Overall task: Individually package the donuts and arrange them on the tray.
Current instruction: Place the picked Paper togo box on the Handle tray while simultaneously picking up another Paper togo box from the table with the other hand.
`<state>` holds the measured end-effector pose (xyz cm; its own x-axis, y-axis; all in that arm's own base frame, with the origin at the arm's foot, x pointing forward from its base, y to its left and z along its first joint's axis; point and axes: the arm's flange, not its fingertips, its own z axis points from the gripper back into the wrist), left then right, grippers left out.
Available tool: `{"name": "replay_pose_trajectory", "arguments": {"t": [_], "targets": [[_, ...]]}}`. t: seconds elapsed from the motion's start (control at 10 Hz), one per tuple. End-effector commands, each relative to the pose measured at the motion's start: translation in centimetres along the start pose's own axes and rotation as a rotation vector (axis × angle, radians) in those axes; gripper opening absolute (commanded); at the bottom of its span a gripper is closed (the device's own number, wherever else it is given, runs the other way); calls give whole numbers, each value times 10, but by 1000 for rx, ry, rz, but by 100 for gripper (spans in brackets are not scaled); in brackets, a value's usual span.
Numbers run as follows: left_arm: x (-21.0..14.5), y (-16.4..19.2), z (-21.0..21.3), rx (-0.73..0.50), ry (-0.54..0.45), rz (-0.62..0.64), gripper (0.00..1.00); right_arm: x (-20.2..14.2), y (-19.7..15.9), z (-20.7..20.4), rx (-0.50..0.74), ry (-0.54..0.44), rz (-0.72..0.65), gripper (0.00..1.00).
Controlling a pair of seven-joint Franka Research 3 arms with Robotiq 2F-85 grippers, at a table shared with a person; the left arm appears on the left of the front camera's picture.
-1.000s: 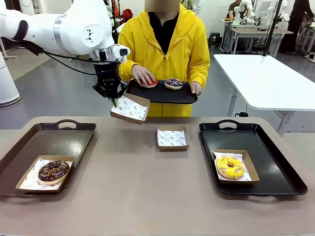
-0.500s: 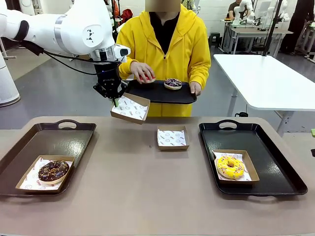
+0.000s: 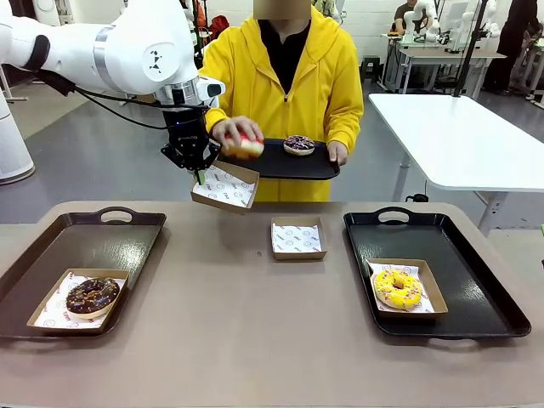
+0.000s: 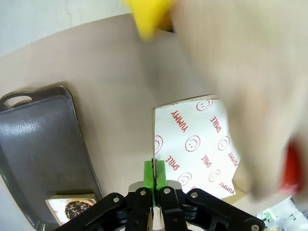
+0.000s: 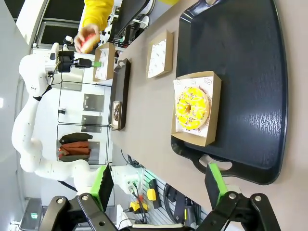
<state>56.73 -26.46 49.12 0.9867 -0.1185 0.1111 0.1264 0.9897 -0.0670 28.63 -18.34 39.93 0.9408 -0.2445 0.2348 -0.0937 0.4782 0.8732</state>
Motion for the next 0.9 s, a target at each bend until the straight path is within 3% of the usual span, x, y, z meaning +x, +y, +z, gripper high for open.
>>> {"name": "replay_pose_trajectory", "arguments": {"t": [0.0, 0.8], "targets": [[-2, 1, 3, -6, -4, -5, 0, 1, 0, 0, 16, -4, 5, 100], [-2, 1, 3, -6, -4, -5, 0, 1, 0, 0, 16, -4, 5, 100]]}}
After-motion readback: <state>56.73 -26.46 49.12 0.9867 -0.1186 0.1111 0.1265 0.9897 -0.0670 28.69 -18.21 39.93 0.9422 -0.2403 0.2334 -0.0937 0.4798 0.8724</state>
